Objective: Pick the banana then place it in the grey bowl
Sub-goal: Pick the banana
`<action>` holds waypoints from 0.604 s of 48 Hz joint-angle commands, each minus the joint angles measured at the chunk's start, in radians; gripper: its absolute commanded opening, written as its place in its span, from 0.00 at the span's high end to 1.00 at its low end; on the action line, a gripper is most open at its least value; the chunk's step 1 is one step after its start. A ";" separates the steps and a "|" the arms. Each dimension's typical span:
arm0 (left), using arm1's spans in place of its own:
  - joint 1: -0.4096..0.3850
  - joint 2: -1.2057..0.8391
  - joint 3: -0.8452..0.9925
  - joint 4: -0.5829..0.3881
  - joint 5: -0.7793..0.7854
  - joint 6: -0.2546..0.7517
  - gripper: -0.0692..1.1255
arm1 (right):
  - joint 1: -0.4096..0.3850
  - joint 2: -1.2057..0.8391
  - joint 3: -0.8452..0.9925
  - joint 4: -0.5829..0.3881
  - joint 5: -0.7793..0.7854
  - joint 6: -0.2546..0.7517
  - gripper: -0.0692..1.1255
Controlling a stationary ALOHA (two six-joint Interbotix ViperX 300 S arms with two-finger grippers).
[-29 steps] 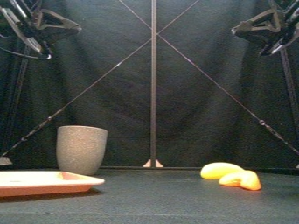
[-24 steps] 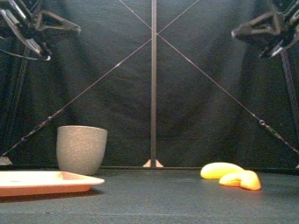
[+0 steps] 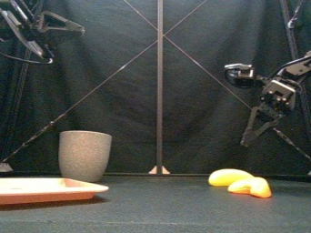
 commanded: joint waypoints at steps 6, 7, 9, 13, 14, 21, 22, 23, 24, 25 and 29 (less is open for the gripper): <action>0.008 0.005 -0.012 0.003 -0.017 0.002 0.95 | -0.012 0.164 -0.126 0.003 -0.006 0.000 0.04; 0.009 0.005 -0.012 0.003 -0.017 0.002 0.95 | -0.011 0.181 -0.135 0.003 -0.003 0.000 0.03; 0.012 0.005 -0.009 0.005 -0.015 0.002 0.95 | -0.006 0.216 -0.153 0.003 0.003 0.000 0.03; 0.021 0.005 -0.005 0.005 -0.017 0.002 0.95 | 0.000 0.285 -0.186 0.003 0.018 0.000 0.05; 0.023 0.005 -0.003 0.005 -0.015 0.002 0.95 | 0.005 0.302 -0.192 0.002 0.025 -0.002 0.06; 0.040 0.005 0.006 0.005 -0.017 0.000 0.95 | 0.025 0.420 -0.236 -0.012 0.069 -0.002 0.06; 0.041 0.005 0.006 0.003 -0.015 0.002 0.95 | 0.025 0.434 -0.239 -0.014 0.072 -0.002 0.07; 0.041 0.005 0.008 0.003 -0.017 0.000 0.95 | 0.025 0.445 -0.245 -0.015 0.078 -0.002 0.07; 0.041 0.005 0.006 0.003 -0.015 0.000 0.95 | 0.023 0.454 -0.249 -0.015 0.081 0.000 0.07; 0.041 0.005 0.006 0.003 -0.017 0.000 0.95 | 0.023 0.462 -0.250 -0.017 0.083 -0.002 0.07; 0.040 0.003 0.006 0.002 -0.018 -0.003 0.95 | 0.017 0.474 -0.259 -0.020 0.094 -0.003 0.09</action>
